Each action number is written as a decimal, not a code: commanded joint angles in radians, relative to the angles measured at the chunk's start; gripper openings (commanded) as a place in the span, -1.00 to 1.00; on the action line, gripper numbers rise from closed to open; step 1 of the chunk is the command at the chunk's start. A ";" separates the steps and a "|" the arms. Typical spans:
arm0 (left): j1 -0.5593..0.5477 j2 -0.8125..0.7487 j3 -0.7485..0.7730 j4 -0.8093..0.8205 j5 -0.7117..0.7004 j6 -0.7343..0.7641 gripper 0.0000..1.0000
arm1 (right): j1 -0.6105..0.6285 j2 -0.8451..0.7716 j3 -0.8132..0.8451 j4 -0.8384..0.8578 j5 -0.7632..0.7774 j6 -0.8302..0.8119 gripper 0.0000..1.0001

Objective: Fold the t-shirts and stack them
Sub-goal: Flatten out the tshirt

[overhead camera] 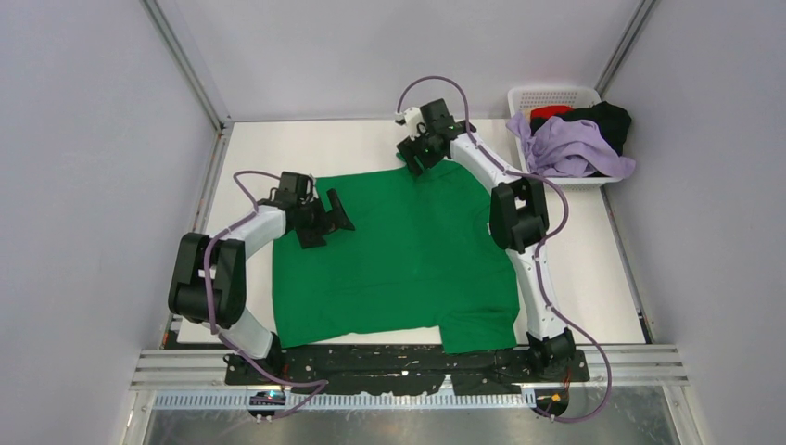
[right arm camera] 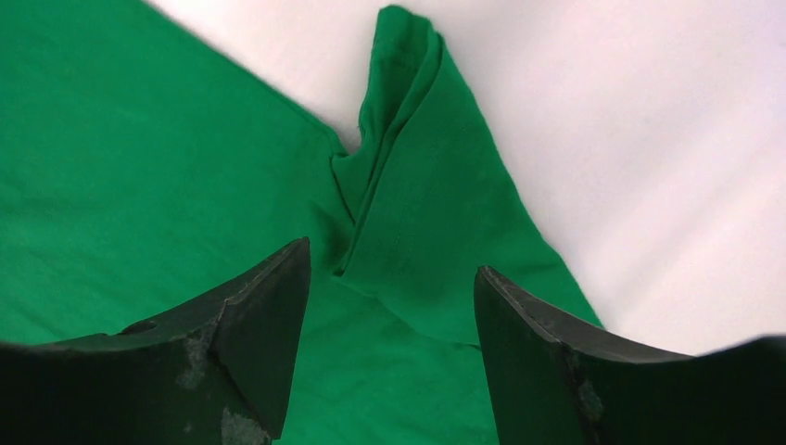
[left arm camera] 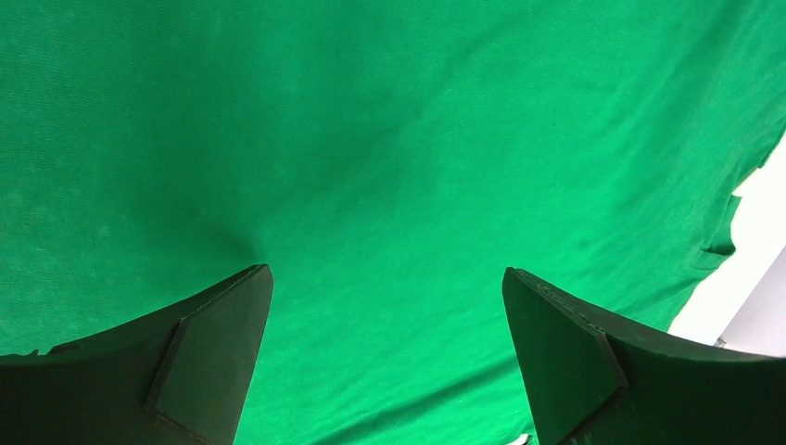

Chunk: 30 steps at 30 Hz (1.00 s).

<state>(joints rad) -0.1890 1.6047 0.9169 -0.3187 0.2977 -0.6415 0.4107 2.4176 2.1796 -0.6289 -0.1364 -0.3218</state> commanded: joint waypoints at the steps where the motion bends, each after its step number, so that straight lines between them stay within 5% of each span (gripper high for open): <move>1: 0.017 0.014 0.020 0.008 -0.003 0.020 0.99 | 0.004 0.015 0.083 -0.088 -0.042 -0.080 0.42; 16: 0.024 0.017 0.021 0.007 0.000 0.017 0.99 | 0.009 0.122 0.170 -0.095 0.043 0.078 0.31; 23: 0.032 0.026 0.022 0.012 0.002 0.016 0.99 | 0.008 0.128 0.162 -0.070 0.065 0.107 -0.25; 30: 0.044 0.049 0.026 0.011 0.006 0.011 0.99 | 0.008 0.094 0.157 -0.048 0.129 0.065 -0.46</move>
<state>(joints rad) -0.1562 1.6382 0.9180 -0.3195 0.2993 -0.6426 0.4133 2.5553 2.3154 -0.7177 -0.0677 -0.2329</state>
